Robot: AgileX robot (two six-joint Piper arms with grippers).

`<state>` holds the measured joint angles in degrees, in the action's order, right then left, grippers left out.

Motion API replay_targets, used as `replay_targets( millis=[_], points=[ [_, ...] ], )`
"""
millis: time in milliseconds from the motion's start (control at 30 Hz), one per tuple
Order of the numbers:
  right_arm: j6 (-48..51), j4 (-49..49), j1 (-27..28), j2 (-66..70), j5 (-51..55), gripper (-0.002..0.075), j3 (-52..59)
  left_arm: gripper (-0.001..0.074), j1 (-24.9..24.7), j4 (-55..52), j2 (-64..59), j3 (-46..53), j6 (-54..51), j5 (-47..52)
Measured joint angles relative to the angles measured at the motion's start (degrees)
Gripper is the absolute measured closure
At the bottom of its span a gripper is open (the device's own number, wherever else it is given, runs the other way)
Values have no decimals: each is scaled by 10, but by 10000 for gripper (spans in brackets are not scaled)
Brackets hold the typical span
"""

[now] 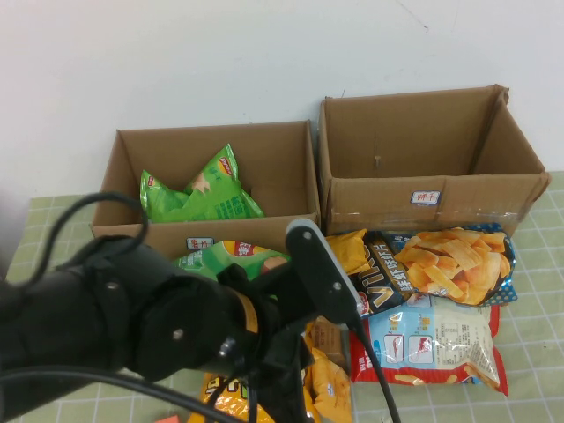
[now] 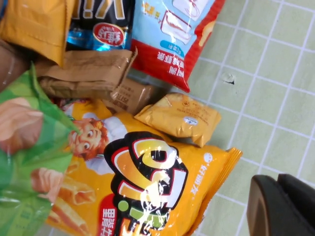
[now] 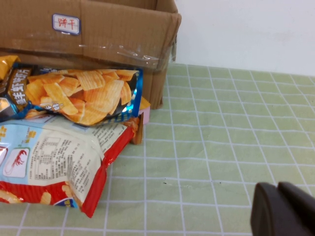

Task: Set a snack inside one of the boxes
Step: Pick up the biscuit

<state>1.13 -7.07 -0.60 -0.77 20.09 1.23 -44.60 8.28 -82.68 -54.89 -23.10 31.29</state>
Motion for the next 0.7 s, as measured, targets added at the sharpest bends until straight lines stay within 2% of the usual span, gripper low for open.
replay_targets(
  millis=[333, 533, 600, 700],
  points=[
    [-2, 0, 0, 0, 0, 728, 0, 735, -2, -26, -26, 0, 3, -42],
    [-4, 1, 0, 0, 0, 728, 0, 735, -2, -30, -27, 0, 3, -35],
    [-25, 36, 0, 0, -1, 728, 0, 735, -2, -31, -27, 0, 3, -31],
    [-105, 196, 0, 0, -16, 728, 2, 735, -2, -33, -27, 0, 3, -26]
  ],
)
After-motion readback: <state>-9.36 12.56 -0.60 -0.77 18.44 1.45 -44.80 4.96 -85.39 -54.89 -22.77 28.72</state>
